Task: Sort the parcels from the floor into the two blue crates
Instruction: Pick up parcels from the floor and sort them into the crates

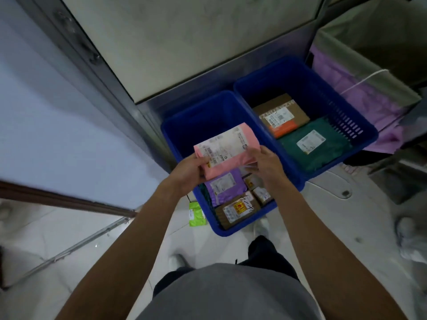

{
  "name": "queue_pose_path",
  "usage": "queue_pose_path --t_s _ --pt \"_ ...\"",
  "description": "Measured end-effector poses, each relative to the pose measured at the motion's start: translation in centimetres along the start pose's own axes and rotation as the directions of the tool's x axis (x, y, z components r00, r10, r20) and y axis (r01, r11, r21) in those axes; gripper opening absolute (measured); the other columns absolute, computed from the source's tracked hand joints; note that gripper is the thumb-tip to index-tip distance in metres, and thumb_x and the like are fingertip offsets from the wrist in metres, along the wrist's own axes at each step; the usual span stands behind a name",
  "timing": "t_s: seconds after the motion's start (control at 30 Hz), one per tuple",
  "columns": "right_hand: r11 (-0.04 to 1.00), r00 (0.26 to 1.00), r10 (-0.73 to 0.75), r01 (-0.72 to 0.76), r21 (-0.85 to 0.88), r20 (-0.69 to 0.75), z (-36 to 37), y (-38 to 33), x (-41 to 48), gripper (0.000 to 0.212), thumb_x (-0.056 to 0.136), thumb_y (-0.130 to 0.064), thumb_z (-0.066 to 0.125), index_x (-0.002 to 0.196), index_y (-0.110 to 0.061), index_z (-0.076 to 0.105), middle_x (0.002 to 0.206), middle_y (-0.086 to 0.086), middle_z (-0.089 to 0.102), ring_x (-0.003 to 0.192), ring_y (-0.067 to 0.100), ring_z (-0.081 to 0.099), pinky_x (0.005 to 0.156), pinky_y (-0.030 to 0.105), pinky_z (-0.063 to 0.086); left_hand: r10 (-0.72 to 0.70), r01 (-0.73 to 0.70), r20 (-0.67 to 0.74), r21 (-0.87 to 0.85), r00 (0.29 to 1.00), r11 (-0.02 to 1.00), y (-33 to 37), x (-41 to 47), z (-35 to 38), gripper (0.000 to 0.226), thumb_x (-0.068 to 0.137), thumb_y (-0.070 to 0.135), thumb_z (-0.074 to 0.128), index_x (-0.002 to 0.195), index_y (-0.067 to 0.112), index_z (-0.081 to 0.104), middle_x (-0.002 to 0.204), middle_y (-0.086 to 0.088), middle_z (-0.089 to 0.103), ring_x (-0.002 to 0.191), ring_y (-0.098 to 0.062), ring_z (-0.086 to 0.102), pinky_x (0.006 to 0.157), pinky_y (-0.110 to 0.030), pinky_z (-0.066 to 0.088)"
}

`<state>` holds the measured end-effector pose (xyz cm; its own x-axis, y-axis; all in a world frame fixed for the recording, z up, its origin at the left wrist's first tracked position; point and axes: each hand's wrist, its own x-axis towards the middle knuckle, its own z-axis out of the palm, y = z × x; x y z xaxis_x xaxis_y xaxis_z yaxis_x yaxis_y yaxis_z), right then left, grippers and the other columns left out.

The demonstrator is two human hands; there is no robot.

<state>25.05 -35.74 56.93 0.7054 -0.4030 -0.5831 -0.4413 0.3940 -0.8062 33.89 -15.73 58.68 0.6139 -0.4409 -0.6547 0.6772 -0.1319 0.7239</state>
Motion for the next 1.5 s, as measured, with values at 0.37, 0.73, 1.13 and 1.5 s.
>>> queue_pose_path --t_s 0.37,0.73,1.13,1.5 --pt "0.92 0.983 -0.048 0.112 -0.376 0.176 -5.7 -5.8 9.7 0.01 0.099 -0.013 0.058 0.1 -0.011 0.068 0.109 0.008 0.071 0.099 0.023 0.069 0.08 0.034 0.06 0.046 0.03 -0.308 0.238 0.95 0.971 1.0 5.4 6.3 0.029 0.104 0.007 0.048 0.13 0.006 0.06 0.121 -0.009 0.069 0.099 -0.021 0.069 0.071 -0.026 0.06" --pt "0.646 0.969 0.012 0.181 -0.742 0.247 -6.2 -2.4 17.4 0.013 0.091 -0.014 0.058 0.1 -0.009 0.066 0.099 0.006 0.068 0.094 0.025 0.065 0.083 0.045 0.057 -0.046 0.241 -0.371 0.497 0.928 0.833 -3.3 12.1 4.8 0.029 0.1 0.015 0.057 0.122 -0.002 0.064 0.106 -0.015 0.072 0.085 -0.024 0.07 0.085 -0.042 0.061" --pt "0.035 0.961 0.068 0.265 -0.964 0.267 -7.9 6.8 25.9 0.022 0.098 -0.014 0.045 0.077 -0.014 0.053 0.077 0.0 0.055 0.073 0.025 0.056 0.049 0.029 0.027 -0.239 0.393 -0.385 0.396 0.892 0.83 -15.1 25.9 2.8 0.028 0.092 0.007 0.055 0.115 -0.006 0.064 0.111 -0.026 0.069 0.098 -0.039 0.069 0.087 -0.051 0.058" --pt "0.025 0.965 0.18 0.19 -0.981 0.191 -9.3 17.0 31.1 0.026 0.098 -0.019 0.047 0.084 -0.005 0.064 0.083 0.014 0.067 0.073 0.03 0.064 0.054 0.028 0.042 -0.307 0.474 -0.454 0.316 0.836 0.822 -23.6 30.8 1.2 0.019 0.094 0.018 0.057 0.107 0.004 0.056 0.108 -0.013 0.064 0.104 -0.031 0.064 0.091 -0.04 0.056"
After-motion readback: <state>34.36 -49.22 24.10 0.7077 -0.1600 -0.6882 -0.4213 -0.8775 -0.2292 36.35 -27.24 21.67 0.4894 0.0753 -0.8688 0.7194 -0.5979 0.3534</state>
